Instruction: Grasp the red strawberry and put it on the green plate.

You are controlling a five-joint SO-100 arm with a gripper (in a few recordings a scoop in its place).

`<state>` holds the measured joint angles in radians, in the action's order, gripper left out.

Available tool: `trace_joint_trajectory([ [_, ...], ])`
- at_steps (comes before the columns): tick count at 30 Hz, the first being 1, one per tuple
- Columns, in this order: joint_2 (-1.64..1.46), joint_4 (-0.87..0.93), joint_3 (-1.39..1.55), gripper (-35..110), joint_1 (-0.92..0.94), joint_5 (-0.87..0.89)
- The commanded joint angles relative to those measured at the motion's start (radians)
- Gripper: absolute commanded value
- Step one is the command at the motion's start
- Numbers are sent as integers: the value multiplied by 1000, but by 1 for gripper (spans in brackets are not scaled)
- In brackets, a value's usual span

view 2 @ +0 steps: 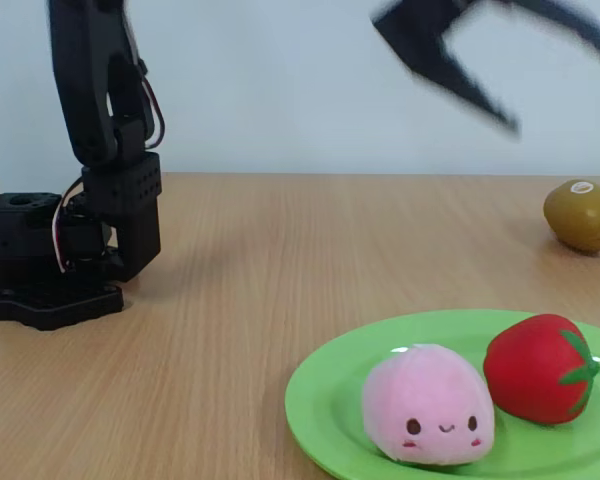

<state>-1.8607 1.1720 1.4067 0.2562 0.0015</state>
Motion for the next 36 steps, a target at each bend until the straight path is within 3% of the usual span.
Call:
trace_joint_trajectory([
  [1, -388, -153, 183, 12, -74, 41],
  [7, -867, -368, 670, -8, -187, 74],
  [20, -1385, -457, 1592, -8, -219, 14],
  [28, -1434, -462, 1786, -8, -213, 2],
  [36, -1434, -325, 1784, -8, -241, 58],
])
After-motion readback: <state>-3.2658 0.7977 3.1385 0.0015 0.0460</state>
